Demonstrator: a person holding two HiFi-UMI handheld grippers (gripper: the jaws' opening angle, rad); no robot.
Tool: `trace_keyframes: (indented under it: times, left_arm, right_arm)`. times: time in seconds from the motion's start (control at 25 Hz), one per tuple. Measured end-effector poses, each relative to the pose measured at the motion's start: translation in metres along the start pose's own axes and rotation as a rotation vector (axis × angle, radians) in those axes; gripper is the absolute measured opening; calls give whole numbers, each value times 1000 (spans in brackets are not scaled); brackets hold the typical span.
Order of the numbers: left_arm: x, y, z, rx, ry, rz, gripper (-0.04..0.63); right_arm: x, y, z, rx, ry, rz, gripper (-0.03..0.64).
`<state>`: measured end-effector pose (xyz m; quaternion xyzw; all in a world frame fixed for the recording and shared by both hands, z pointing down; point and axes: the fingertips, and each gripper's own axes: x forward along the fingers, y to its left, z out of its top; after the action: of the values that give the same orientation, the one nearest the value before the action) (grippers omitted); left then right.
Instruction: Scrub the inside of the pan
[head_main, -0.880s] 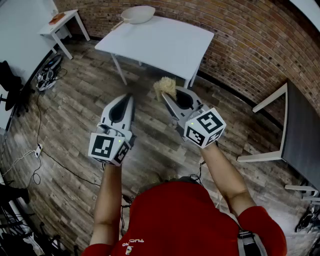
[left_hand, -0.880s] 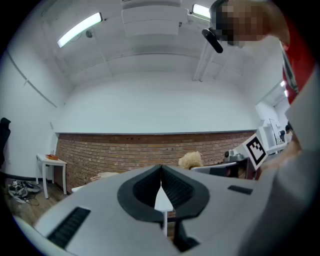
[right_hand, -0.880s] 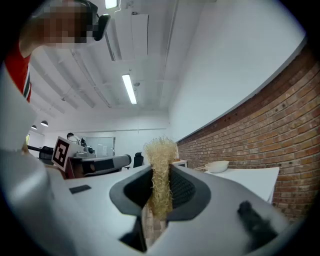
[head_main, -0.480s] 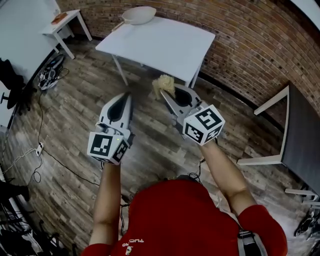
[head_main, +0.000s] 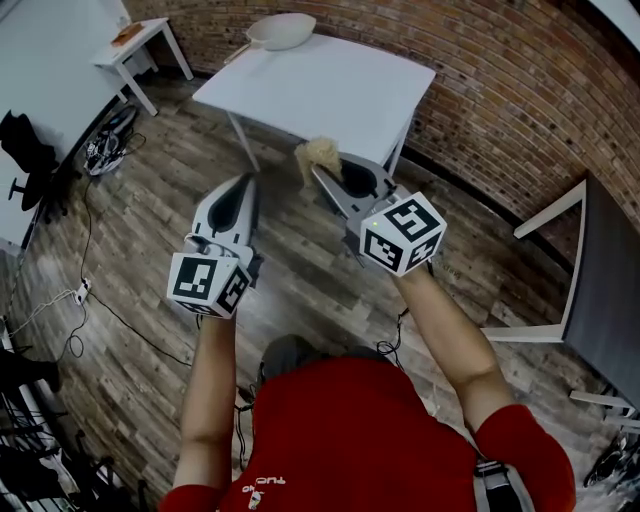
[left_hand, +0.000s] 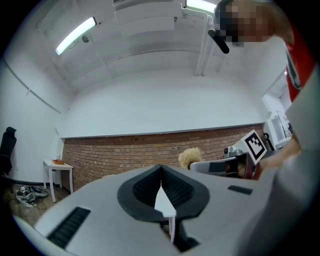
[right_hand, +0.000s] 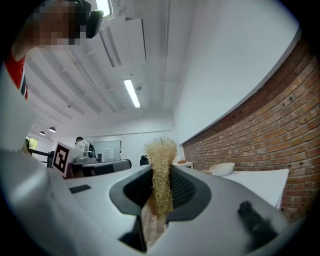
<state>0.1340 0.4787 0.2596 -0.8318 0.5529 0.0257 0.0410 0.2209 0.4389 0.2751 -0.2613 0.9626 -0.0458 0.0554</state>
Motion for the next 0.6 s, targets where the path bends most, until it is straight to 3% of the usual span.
trace_keyframes:
  times: [0.36, 0.6]
  left_arm:
    - [32, 27, -8, 0, 6, 20, 14]
    - [65, 73, -17, -6, -11, 21, 14]
  right_arm:
    - [26, -37, 1, 5, 5, 1, 87]
    - [69, -68, -3, -11, 15, -16, 87]
